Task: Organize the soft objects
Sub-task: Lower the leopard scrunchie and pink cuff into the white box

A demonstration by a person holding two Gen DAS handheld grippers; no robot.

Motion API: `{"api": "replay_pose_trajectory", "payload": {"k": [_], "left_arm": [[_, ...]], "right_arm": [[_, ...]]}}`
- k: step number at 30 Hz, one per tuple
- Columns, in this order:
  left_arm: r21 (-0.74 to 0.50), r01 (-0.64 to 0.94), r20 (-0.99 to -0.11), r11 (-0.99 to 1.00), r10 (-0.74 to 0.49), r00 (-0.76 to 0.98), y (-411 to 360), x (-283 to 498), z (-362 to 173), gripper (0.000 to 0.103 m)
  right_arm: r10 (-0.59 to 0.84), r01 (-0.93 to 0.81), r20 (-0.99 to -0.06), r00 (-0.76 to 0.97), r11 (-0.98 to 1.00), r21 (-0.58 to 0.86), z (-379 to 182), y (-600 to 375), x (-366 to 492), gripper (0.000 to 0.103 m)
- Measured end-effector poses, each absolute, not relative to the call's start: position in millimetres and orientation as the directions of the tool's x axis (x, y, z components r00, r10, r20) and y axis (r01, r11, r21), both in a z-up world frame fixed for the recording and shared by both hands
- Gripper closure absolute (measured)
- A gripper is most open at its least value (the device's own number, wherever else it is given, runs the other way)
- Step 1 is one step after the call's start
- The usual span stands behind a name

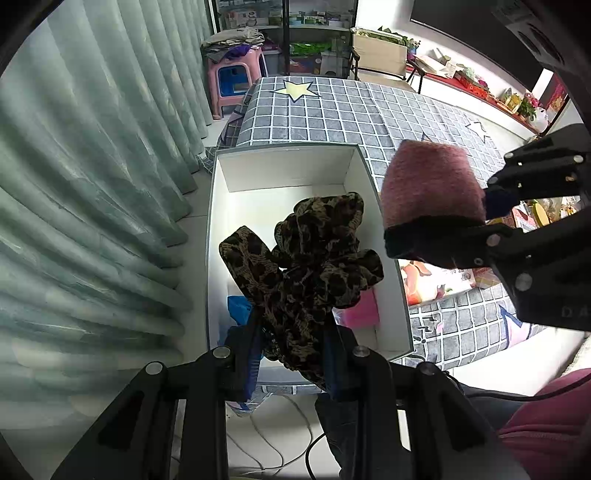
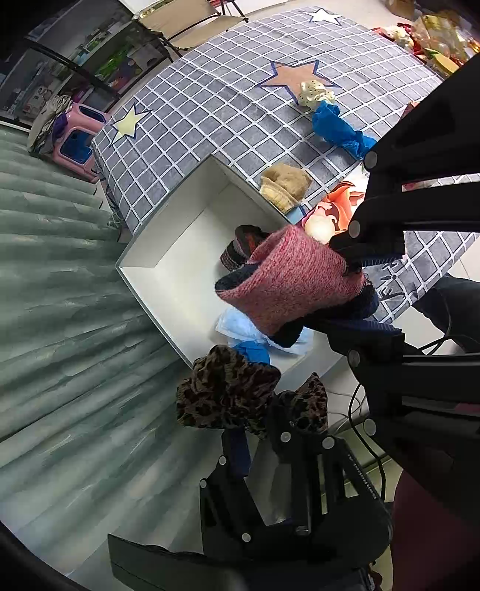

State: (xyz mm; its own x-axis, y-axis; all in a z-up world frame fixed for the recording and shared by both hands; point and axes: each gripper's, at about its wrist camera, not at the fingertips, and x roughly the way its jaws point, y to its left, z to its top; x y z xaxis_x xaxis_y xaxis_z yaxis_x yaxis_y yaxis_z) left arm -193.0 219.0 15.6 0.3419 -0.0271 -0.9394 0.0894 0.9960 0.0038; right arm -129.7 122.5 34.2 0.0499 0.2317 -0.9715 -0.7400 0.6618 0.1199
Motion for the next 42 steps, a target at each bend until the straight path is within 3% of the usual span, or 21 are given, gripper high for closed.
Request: {"api": "replay_pose_trajectory", "payload": {"k": [42], "left_arm": [[0.008,0.09,-0.948,0.996,-0.021,0.317,213.6,-177.1,0.7,0.072]], "right_arm": [[0.223,-0.735,-0.975,0.02,0.664,0.137,22.0,129.5,-112.7,0.078]]}}
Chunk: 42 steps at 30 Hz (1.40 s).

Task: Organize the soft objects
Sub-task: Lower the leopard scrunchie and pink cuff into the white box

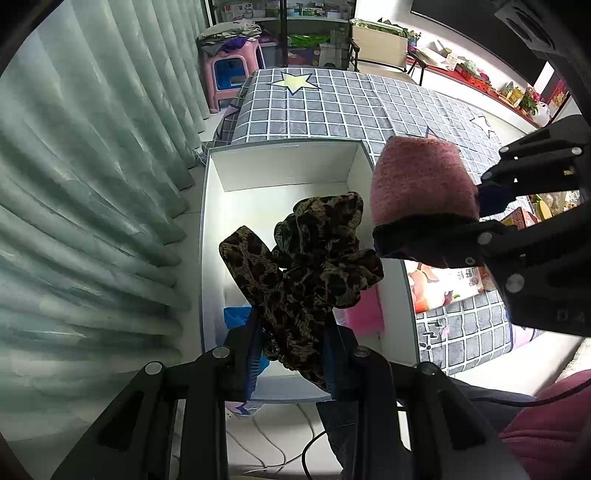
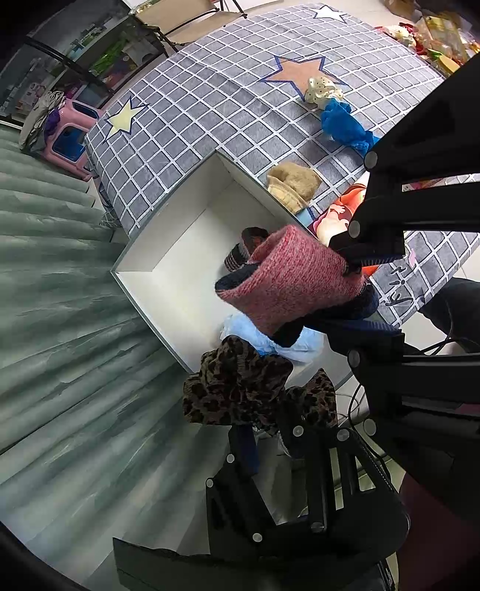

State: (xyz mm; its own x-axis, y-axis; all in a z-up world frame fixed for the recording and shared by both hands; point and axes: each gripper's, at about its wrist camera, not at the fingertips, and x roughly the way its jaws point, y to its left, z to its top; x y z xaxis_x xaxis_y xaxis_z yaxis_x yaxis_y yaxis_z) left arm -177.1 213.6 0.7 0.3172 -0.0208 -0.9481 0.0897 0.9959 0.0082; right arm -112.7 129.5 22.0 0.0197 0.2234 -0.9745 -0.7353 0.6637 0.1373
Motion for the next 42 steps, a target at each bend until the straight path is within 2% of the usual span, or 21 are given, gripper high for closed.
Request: {"api": "replay_pose_trajectory", "payload": {"k": [42], "left_arm": [[0.017,0.113,-0.951,0.994,-0.019,0.308,209.9,-172.6,-1.8,0.072]], "right_arm": [[0.225,-0.737,-0.974,0.015,0.661,0.142,22.0,126.2,-111.7,0.078]]}}
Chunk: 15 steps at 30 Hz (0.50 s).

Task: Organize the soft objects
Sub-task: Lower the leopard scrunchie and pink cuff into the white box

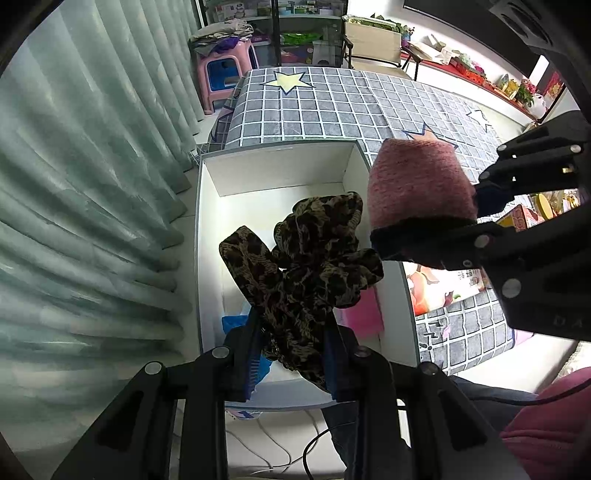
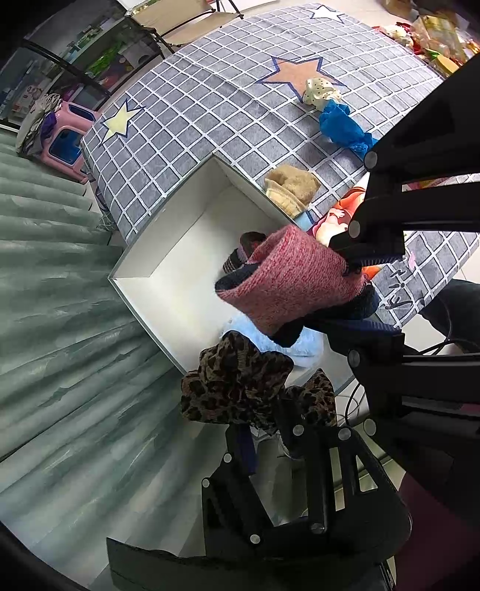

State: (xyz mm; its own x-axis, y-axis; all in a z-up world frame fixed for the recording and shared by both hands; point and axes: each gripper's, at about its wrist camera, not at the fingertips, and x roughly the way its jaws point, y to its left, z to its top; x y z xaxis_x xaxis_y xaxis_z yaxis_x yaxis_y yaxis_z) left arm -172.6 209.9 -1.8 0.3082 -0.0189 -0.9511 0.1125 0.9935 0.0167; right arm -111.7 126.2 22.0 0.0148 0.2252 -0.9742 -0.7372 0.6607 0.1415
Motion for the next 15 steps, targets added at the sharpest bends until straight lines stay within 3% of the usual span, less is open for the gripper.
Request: {"api": "replay_pose_trajectory", "payload": {"k": [15], "left_arm": [[0.025,0.116,-0.954,0.993,-0.011,0.299,210.7,-167.7,-3.3,0.07]], "right_arm": [[0.222,-0.73,-0.975,0.015,0.669,0.141,19.2,123.7,-107.4,0.078]]}}
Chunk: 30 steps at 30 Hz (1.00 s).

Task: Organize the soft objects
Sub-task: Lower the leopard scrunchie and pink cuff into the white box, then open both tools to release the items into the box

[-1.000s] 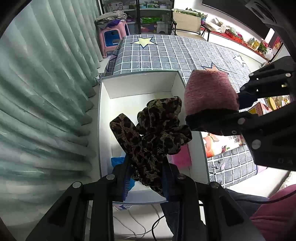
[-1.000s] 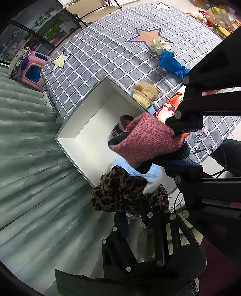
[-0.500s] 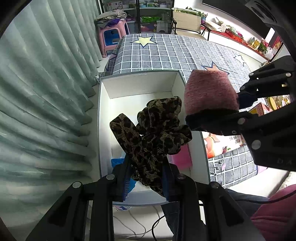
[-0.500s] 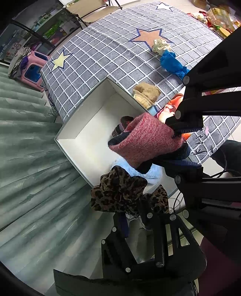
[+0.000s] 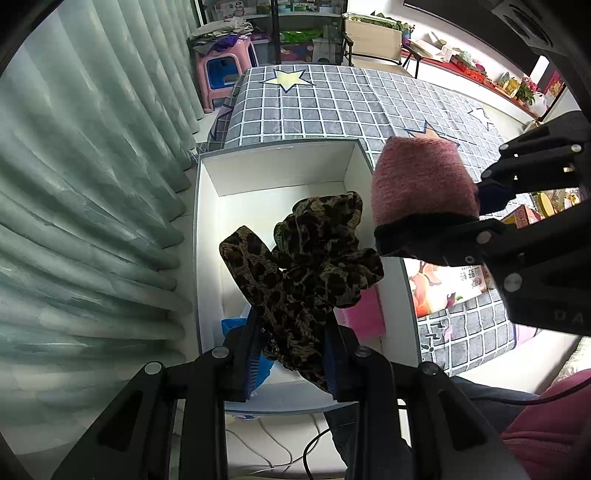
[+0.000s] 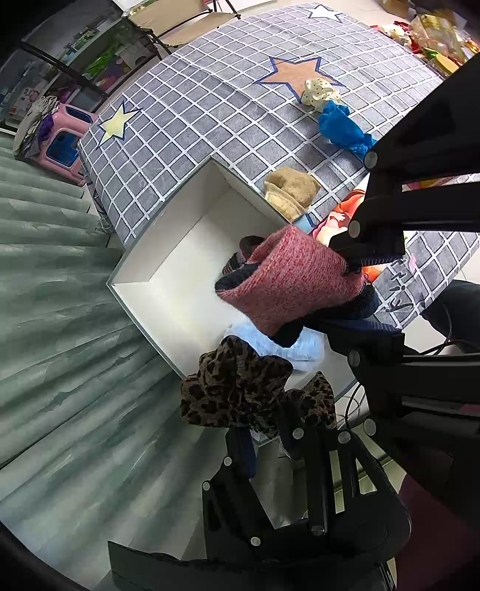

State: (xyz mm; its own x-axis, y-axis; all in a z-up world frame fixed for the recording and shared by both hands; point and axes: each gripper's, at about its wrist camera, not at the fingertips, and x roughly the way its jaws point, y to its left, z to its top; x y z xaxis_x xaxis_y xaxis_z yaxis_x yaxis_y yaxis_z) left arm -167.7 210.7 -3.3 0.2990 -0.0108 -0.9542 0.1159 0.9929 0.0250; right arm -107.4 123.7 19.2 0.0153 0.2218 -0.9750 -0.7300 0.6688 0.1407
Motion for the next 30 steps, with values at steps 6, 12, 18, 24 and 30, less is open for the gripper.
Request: {"api": "replay_pose_trajectory", "payload": {"k": [6,12,18,24,30], "left_arm": [[0.039,0.098,-0.961,0.994,0.011,0.276,213.3,-159.6,-9.2,0.07],[0.043,0.067,-0.97,0.997,0.026,0.241,218.4,-152.1,-17.4,0.069],[0.06,0.06,-0.968,0.996,0.043,0.246,216.7,-146.3,-15.9,0.045],[0.123,0.062,-0.96,0.99,0.103,0.261,209.2,-145.9,-10.6,0.022],[0.176,0.062,-0.971,0.982,0.163,0.177,206.3,-138.4,-24.7,0.019]], "right_arm": [[0.22,-0.721,-0.975,0.015,0.679,0.142,14.4,123.7,-101.9,0.078],[0.215,-0.698,-0.977,0.0,0.699,0.154,7.5,127.8,-89.6,0.078],[0.216,-0.673,-0.976,-0.012,0.72,0.167,4.1,133.9,-73.7,0.078],[0.224,-0.661,-0.974,-0.015,0.729,0.178,4.1,143.0,-62.3,0.054],[0.225,-0.607,-0.974,0.007,0.775,0.175,5.3,132.0,-52.3,0.014]]}}
